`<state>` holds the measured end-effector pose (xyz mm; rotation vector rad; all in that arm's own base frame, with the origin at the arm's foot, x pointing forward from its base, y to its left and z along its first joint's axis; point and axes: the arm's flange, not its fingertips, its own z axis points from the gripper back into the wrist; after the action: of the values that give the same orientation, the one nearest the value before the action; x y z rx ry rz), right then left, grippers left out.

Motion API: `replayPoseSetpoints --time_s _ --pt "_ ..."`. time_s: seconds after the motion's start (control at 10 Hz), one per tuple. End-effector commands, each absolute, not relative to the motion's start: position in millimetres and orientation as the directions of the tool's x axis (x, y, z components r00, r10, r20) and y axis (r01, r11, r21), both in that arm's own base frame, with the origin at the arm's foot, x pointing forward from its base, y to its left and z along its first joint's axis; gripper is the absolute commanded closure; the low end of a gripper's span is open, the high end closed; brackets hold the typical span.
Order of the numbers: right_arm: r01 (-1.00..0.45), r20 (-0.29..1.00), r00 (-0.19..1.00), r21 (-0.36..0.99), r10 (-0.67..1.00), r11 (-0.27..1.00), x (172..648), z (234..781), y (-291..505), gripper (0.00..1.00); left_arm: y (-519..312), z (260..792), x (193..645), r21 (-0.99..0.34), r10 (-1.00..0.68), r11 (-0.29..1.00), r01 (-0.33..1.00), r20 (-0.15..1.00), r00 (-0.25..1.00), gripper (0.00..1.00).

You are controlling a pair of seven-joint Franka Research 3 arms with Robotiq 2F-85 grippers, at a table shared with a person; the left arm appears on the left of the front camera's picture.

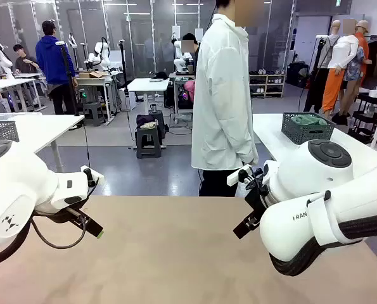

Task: Fold the towels and place them in the basket.
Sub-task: When a person lays out a Towel with hook on the table, fold it in half twice.

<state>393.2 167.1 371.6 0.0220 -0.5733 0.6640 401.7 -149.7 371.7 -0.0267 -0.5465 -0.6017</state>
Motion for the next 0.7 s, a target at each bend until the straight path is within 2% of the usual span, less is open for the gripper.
replayPoseSetpoints --time_s 0.0,0.6 --pt "-0.588 0.509 0.639 -0.159 0.576 0.793 393.2 371.6 167.1 0.00 -149.9 371.7 401.7 0.132 -0.531 0.828 0.545 0.496 0.687 0.00" --pt "-0.588 0.509 0.639 -0.159 0.576 0.793 393.2 371.6 167.1 0.00 -149.9 371.7 401.7 0.132 -0.531 0.828 0.545 0.496 0.687 0.00"
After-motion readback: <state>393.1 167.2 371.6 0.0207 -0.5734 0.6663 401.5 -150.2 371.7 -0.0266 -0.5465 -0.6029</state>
